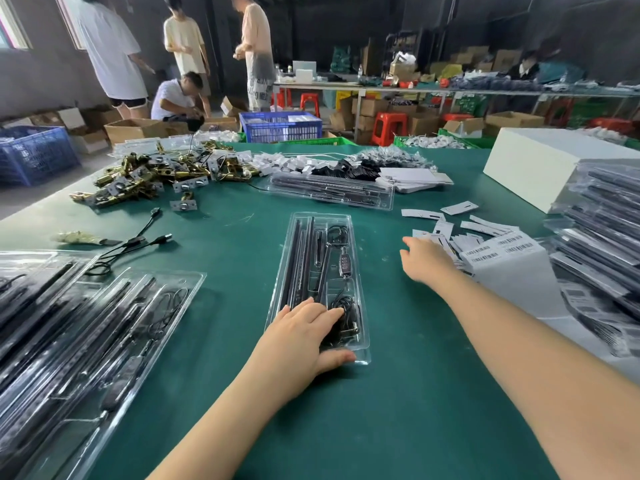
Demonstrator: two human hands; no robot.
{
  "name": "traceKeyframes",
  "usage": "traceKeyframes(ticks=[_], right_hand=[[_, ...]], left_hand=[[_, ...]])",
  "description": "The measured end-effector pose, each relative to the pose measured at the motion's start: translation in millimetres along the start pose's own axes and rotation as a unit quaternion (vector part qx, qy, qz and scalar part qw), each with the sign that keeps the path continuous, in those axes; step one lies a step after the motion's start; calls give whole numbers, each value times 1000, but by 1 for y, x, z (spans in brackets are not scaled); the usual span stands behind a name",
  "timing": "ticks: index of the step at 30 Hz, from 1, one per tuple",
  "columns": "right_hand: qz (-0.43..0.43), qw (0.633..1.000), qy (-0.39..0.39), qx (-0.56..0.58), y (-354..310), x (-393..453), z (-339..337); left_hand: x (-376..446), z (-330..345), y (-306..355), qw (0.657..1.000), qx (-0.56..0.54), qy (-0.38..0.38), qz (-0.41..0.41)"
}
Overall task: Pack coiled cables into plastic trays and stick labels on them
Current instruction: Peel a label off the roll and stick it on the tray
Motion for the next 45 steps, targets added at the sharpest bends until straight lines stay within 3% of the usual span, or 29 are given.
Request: traceKeyframes(ticks=[5,13,17,21,24,26,27,28,30,32,38,45], right_hand=[[74,980,13,-182,25,3,1],[56,968,-18,-245,19,8,-17],[79,976,43,-198,28,9,-25],[53,971,41,-228,28,0,-28],[19,980,126,-155,22,-12,-33],[0,980,197,5,13,-29,-39],[2,974,195,114,8,-38,-38],[14,962,156,226,0,-49,-34],[50,898,25,437,-17,-80,-16],[72,843,-88,526,-30,-113,-4],[52,767,-231,596,-46,-154,1],[64,779,-268,564,-48,-139,6]], left_hand=[[-2,0,-2,1000,-25,11,-3],[-3,-4,1,999,-19,26,-6],[-3,-4,4,1000,-5,30,-7],[-4,-5,10,999,26,33,-15],[-5,-4,14,998,48,21,-33],[-5,-4,16,997,60,19,-39],[-5,-4,16,997,63,18,-40],[-5,-4,17,997,64,18,-41],[-5,-5,17,997,61,19,-41],[-6,-6,17,998,52,17,-43],[-6,-7,19,997,59,10,-44],[-6,-8,17,997,61,8,-41]])
Point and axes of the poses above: each hand's wrist, its own x-axis towards the middle knuckle, its own z-axis out of the palm, y = z × x, the point moved 4 cm from there along x, towards the middle knuckle, and after that the axes turned 9 degrees about -z, right-handed, at the moved point
